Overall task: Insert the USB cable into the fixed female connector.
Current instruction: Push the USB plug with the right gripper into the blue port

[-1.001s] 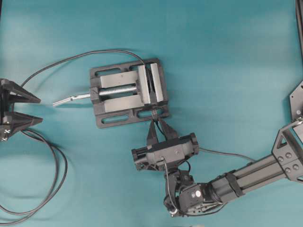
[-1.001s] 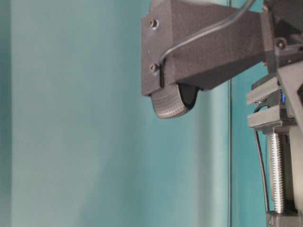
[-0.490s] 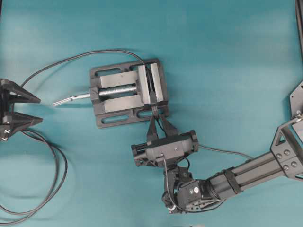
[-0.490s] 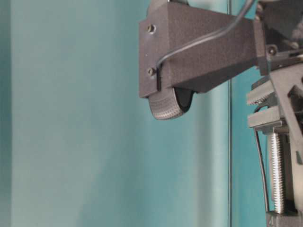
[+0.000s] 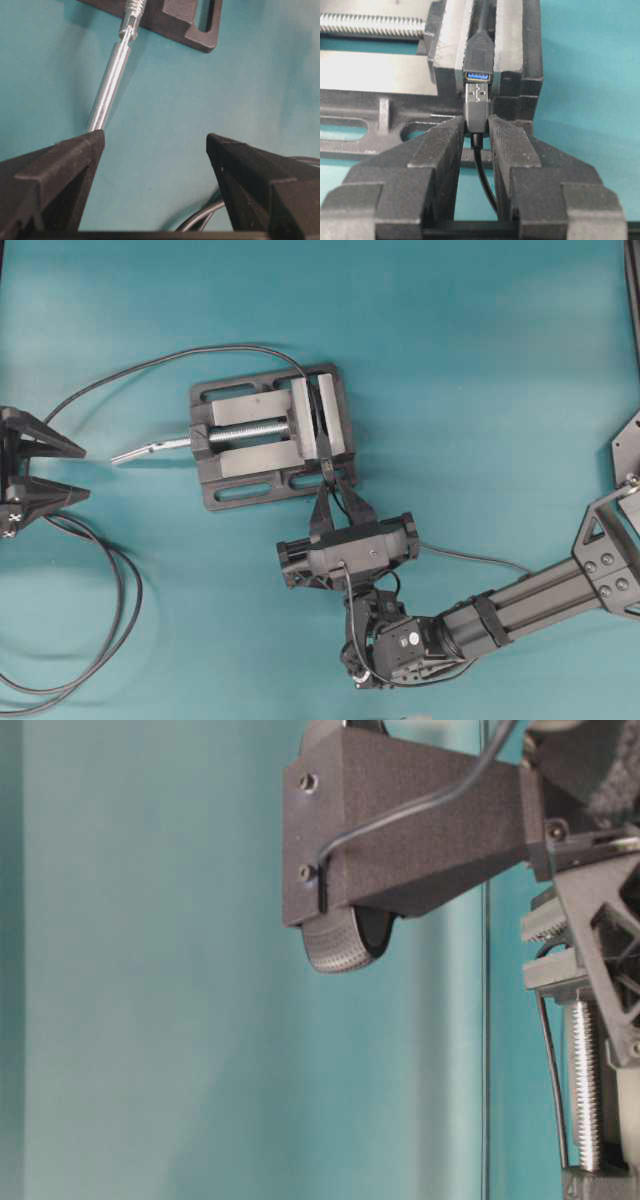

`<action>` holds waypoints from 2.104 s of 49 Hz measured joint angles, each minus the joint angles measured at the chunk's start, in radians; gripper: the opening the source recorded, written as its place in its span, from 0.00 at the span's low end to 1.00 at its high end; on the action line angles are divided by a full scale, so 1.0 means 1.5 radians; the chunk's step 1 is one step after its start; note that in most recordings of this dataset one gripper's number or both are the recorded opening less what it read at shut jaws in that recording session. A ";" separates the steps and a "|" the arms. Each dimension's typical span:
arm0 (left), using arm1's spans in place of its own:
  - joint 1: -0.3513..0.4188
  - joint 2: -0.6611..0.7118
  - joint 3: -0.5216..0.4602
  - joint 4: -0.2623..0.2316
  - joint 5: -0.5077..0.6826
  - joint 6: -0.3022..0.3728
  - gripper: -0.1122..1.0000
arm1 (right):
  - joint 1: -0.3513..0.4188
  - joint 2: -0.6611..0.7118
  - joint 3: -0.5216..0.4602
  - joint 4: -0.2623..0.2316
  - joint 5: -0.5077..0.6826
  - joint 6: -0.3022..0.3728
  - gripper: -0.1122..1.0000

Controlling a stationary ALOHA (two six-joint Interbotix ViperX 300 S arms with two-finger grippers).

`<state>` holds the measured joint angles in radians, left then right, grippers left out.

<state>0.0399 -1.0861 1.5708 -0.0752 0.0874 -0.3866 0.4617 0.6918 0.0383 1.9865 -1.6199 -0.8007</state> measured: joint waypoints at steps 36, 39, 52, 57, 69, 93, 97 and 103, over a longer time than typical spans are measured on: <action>0.000 0.000 0.000 0.000 0.000 0.000 0.99 | -0.011 0.000 -0.003 -0.004 0.000 0.000 0.28; 0.000 0.000 0.000 0.000 0.000 0.000 0.99 | -0.011 -0.001 -0.003 -0.005 0.000 0.001 0.28; 0.000 0.000 0.000 0.000 0.000 0.001 0.99 | -0.014 0.000 -0.005 -0.006 0.000 0.000 0.28; -0.001 0.000 0.000 0.000 0.000 0.000 0.99 | -0.014 -0.001 -0.005 -0.007 0.001 0.000 0.28; 0.000 0.000 0.000 0.000 -0.001 0.000 0.99 | -0.026 -0.011 -0.005 -0.007 0.001 -0.003 0.28; 0.000 0.000 0.000 0.000 0.000 0.000 0.99 | -0.040 -0.016 0.001 -0.013 0.027 -0.011 0.28; 0.000 0.000 0.000 0.000 0.000 0.000 0.99 | -0.045 -0.017 0.004 -0.014 0.030 -0.012 0.28; 0.000 0.000 0.000 0.000 0.000 0.001 0.99 | -0.052 -0.018 0.008 -0.028 0.031 -0.014 0.28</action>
<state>0.0399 -1.0861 1.5708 -0.0752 0.0874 -0.3850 0.3835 0.6642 0.0506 1.9451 -1.5739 -0.8222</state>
